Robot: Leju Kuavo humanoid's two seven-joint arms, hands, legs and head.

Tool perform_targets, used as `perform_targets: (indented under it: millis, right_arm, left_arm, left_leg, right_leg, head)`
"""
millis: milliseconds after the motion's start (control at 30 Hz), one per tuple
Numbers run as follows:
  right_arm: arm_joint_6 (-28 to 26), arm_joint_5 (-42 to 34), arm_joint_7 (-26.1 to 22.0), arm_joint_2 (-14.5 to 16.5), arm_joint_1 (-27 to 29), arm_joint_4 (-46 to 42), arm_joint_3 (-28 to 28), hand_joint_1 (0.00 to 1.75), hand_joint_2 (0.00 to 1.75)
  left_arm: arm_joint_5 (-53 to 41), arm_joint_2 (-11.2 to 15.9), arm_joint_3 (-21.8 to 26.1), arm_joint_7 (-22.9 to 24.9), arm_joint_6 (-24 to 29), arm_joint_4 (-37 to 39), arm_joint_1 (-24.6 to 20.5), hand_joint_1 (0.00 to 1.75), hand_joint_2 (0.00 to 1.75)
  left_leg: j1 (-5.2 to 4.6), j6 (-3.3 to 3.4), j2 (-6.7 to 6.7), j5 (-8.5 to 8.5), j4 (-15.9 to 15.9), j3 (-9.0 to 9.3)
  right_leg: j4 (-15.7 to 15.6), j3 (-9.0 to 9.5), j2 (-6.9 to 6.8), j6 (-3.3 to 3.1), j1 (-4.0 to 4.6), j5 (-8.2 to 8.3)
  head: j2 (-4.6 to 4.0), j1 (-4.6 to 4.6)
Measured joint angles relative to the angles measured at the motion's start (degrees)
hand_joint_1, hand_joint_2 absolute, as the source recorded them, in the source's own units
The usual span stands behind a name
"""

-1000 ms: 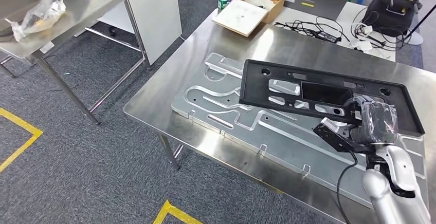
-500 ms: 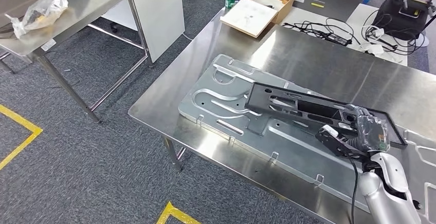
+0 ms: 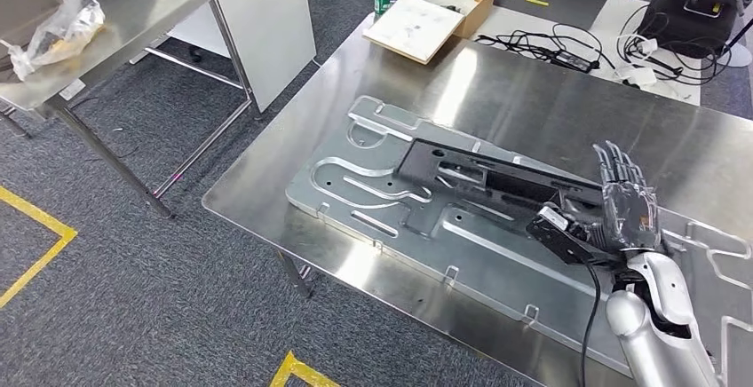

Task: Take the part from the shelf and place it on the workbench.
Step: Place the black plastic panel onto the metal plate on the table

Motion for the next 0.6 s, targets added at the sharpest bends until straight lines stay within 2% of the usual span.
perform_targets:
  millis: [33, 200, 267, 400, 600]
  right_arm:
    - [0.2, -0.3, 0.0, 0.0, 0.1, -1.5, 0.5, 0.00, 0.00]
    - [2.2, -3.0, -0.7, -0.2, 0.5, -9.1, 3.2, 0.00, 0.00]
    - [3.2, -4.1, -1.0, -0.5, 0.6, -11.5, 4.3, 0.00, 0.00]
    - [4.5, -5.2, -1.3, -1.3, 0.6, -15.0, 6.4, 0.00, 0.00]
    - [4.8, -5.3, -1.4, -2.1, 0.6, -17.5, 7.9, 0.00, 0.00]
  left_arm:
    - [0.0, 0.0, 0.1, -0.1, 0.1, 0.0, 0.0, 0.00, 0.00]
    - [0.3, 0.1, 0.4, -0.5, 0.3, 0.0, 0.0, 0.00, 0.00]
    - [0.4, 0.1, 0.6, -0.5, 0.3, 0.0, 0.0, 0.00, 0.00]
    - [0.5, 0.1, 0.8, -0.5, 0.4, 0.0, 0.0, 0.00, 0.00]
    - [0.5, 0.1, 1.0, -0.5, 0.4, 0.0, 0.1, 0.00, 0.00]
  left_leg:
    - [0.02, 0.23, 0.03, 0.00, -0.1, 0.14]
    - [0.19, -0.09, 0.03, 0.24, -0.8, 0.74]
    - [0.28, -0.54, 0.03, 0.33, -1.0, 0.82]
    - [0.57, -2.19, 0.02, 0.36, -1.1, 0.87]
    - [0.62, -2.82, 0.02, 0.34, -1.1, 0.87]
  right_leg:
    - [0.0, 0.07, 0.03, -0.13, 0.08, -0.06]
    - [0.0, 0.32, 0.03, -0.91, 0.37, -0.25]
    - [0.0, 0.34, 0.02, -1.00, 0.45, -0.27]
    - [0.1, 0.34, 0.00, -1.09, 0.66, -0.30]
    - [0.1, 0.42, 0.00, -1.11, 0.69, -0.28]
  head:
    - [0.00, -0.01]
    - [0.00, -0.01]
    - [0.00, -0.02]
    - [0.00, -0.02]
    - [0.00, -0.01]
